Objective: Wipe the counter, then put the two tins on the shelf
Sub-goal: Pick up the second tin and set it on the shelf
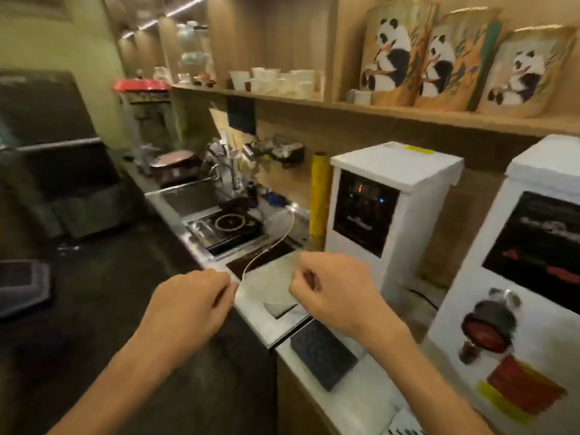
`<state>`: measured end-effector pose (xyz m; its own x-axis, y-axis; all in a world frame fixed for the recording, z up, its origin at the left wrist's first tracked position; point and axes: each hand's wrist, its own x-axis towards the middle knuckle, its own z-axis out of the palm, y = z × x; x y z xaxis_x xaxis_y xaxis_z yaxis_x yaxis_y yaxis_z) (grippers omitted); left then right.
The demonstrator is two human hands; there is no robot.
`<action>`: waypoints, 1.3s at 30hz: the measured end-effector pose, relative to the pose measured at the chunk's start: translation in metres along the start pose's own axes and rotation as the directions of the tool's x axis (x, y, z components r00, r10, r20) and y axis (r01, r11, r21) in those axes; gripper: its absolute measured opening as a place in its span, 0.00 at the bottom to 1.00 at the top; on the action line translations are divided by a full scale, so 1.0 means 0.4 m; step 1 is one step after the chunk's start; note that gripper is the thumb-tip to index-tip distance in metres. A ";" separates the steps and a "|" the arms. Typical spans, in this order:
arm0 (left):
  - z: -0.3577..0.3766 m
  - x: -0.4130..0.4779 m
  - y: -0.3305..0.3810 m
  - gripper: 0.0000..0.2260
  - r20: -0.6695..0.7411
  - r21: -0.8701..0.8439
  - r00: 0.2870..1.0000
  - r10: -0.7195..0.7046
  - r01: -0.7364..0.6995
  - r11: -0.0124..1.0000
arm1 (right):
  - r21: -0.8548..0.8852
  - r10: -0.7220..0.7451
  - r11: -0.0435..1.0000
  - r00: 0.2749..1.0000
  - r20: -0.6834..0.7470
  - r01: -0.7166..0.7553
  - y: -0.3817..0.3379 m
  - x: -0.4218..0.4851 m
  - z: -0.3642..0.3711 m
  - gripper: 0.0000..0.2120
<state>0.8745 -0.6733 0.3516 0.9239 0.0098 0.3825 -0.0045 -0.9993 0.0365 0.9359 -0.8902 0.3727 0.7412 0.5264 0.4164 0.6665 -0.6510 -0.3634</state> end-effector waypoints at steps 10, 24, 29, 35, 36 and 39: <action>0.113 -0.876 -0.397 0.12 0.259 0.129 0.556 -0.790 0.791 0.598 | 0.348 -0.512 0.857 0.696 0.502 0.379 -0.540 -0.147 0.713 0.12; 0.056 -1.468 -0.693 0.11 0.127 0.218 -0.124 -0.984 0.971 -0.094 | 0.581 -0.715 0.610 0.059 0.696 0.540 -1.049 -0.233 1.321 0.19; 0.108 -1.449 -0.835 0.09 0.144 0.186 -0.217 -0.966 0.964 -0.189 | 0.630 -0.685 0.597 -0.094 0.723 0.497 -1.205 -0.077 1.497 0.17; 0.183 -1.354 -1.062 0.11 0.101 0.122 -0.394 -0.914 0.916 -0.382 | 0.652 -0.664 0.602 -0.165 0.729 0.461 -1.367 0.164 1.702 0.17; 0.185 -1.334 -1.102 0.11 0.087 0.101 -0.420 -0.903 0.906 -0.412 | 0.657 -0.666 0.592 -0.177 0.725 0.466 -1.402 0.208 1.725 0.17; 0.176 -1.296 -1.230 0.12 0.049 -0.002 -0.506 -0.861 0.862 -0.507 | 0.705 -0.693 0.545 -0.229 0.683 0.453 -1.546 0.316 1.799 0.17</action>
<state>0.4245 -0.1891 0.0704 -0.4452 0.8538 -0.2699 0.7979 0.5151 0.3132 0.6746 -0.0274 0.0501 -0.5775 0.7044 -0.4127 0.7555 0.2695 -0.5972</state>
